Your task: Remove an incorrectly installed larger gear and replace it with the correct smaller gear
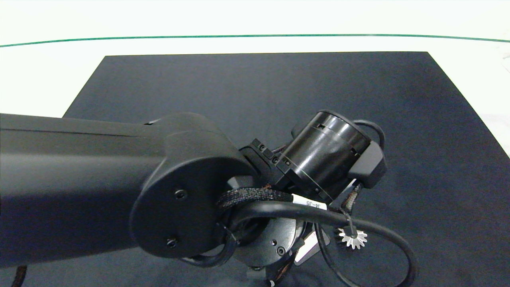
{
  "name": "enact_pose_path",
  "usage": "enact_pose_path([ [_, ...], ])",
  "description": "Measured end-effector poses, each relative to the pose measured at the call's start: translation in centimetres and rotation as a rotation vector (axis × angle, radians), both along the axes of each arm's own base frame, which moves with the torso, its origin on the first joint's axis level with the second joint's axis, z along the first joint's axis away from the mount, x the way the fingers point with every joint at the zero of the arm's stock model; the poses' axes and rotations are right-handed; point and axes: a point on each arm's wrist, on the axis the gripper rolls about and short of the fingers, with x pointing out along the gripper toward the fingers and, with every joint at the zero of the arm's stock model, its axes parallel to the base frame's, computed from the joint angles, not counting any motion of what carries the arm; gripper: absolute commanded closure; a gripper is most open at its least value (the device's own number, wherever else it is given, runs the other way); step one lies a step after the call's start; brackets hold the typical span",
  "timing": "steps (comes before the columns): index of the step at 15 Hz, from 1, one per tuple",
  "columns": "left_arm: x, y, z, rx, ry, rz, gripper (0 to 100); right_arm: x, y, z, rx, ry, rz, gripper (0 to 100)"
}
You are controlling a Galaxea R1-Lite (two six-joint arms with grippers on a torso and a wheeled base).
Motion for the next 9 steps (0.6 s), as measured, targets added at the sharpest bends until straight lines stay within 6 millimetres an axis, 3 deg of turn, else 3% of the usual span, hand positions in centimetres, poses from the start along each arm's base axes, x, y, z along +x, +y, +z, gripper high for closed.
enact_pose_path([
  [4, -0.2, -0.8, 0.4, -0.063, -0.035, -0.015, 69, 0.1, 0.1, -0.1, -0.004, 0.004, 0.000, 0],
  [9, 0.7, -2.7, -1.1, -0.122, -0.067, -0.022, 69, 0.1, 0.1, -0.3, -0.009, 0.010, 0.000, 0],
])
